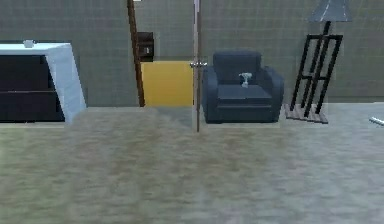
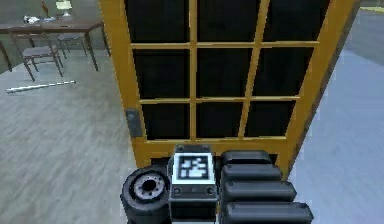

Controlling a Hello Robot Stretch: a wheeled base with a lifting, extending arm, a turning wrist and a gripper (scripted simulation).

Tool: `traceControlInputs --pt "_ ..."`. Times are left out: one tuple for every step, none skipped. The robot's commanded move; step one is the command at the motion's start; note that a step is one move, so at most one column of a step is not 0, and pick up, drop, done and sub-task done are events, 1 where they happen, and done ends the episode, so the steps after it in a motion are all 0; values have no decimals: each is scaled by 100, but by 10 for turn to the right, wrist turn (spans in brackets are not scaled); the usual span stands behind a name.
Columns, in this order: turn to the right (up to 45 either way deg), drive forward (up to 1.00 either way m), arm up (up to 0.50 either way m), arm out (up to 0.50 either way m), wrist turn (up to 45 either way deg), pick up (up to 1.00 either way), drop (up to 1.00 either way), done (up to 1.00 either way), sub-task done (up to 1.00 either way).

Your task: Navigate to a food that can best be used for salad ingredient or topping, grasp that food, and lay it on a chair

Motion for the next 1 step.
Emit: traceControlInputs --pt "0 35 0 0 0 0 0 0 0"
